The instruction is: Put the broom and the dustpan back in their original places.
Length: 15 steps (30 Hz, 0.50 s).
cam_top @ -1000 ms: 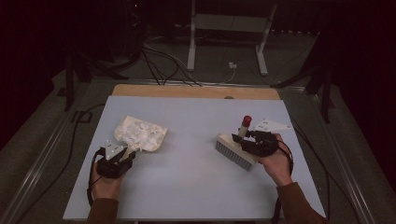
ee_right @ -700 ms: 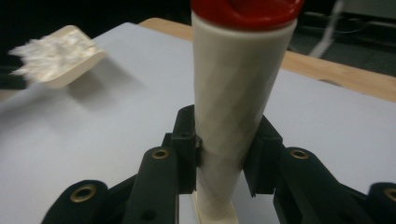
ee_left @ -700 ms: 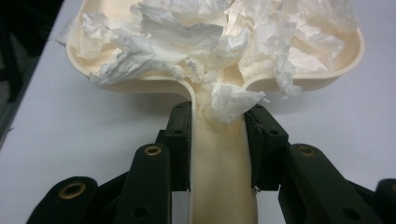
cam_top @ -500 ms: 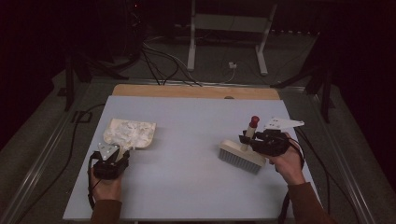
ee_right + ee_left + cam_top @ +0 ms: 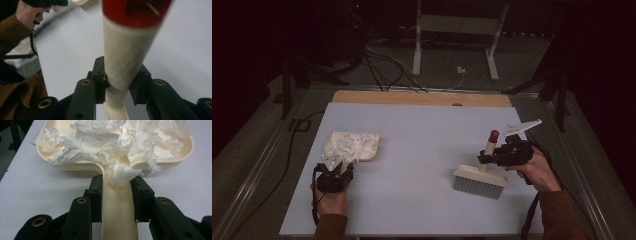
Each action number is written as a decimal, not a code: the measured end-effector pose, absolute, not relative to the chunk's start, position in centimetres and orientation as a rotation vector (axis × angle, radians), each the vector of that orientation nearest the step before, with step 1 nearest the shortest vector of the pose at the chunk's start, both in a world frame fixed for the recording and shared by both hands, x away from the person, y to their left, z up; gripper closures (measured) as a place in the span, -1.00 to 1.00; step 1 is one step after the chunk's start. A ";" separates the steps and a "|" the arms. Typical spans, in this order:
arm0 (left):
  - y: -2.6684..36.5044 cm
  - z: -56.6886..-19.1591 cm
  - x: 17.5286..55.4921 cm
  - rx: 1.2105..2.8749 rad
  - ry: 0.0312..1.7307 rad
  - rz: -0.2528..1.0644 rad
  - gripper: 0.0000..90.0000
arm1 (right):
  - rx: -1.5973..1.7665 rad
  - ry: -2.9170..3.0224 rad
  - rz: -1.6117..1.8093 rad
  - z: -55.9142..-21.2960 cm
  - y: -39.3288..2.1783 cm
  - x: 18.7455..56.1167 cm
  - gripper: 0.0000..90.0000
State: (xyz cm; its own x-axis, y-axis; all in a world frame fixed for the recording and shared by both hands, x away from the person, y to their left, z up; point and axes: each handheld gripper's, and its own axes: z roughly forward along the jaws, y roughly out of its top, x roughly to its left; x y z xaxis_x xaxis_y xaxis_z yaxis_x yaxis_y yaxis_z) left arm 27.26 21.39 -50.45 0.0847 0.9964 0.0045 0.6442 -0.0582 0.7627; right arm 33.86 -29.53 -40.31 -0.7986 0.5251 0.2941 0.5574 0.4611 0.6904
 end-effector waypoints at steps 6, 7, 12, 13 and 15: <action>20.5 -51.3 27.9 1.789 1.663 0.761 0.48 | -1.201 -2.764 -1.172 -42.3 -28.4 36.7 0.36; 20.4 -51.4 28.0 1.789 1.671 0.766 0.48 | -1.235 -2.806 -1.146 -42.8 -28.1 37.1 0.32; 19.7 -51.9 28.5 1.802 1.703 0.770 0.48 | -1.409 -2.816 -1.052 -45.9 -27.4 39.4 0.21; 19.6 -52.0 28.6 1.804 1.709 0.771 0.48 | -1.455 -2.819 -1.020 -46.6 -27.3 39.8 0.19; 19.5 -52.2 28.8 1.805 1.718 0.775 0.48 | -1.500 -2.831 -0.994 -47.4 -27.2 40.1 0.14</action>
